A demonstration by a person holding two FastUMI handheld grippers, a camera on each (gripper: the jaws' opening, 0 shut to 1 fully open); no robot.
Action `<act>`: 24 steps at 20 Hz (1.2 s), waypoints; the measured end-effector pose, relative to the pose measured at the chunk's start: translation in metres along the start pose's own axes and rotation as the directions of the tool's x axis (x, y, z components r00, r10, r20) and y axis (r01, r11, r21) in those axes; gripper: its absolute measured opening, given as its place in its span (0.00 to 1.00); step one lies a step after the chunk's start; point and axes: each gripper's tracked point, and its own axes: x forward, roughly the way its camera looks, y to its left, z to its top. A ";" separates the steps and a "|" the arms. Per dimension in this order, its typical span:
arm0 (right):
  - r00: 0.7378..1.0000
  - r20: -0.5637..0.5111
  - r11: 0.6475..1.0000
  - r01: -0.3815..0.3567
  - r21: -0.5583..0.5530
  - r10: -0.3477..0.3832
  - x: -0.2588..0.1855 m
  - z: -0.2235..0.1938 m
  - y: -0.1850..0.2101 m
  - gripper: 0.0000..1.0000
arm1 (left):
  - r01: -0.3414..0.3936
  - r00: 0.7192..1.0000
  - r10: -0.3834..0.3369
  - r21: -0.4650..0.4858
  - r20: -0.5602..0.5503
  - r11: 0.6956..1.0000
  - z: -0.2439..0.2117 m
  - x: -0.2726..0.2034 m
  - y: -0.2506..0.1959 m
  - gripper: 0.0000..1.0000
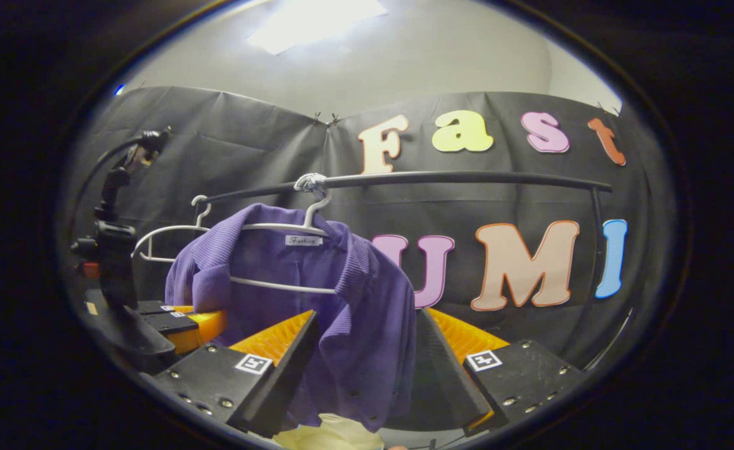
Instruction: Grasp the clothes on the hanger with both hands and then place them into the laundry hamper below.
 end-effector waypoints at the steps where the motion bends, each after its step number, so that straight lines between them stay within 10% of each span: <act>1: 1.000 -0.004 1.000 -0.014 0.009 0.014 0.004 -0.002 0.004 0.94 | -0.003 1.000 0.003 0.005 0.014 1.000 0.006 -0.005 0.002 0.00; 24: 0.995 -0.096 0.999 0.000 0.033 0.003 0.115 -0.056 0.027 0.94 | -0.159 0.976 0.148 0.054 0.163 0.986 0.073 -0.036 0.060 0.00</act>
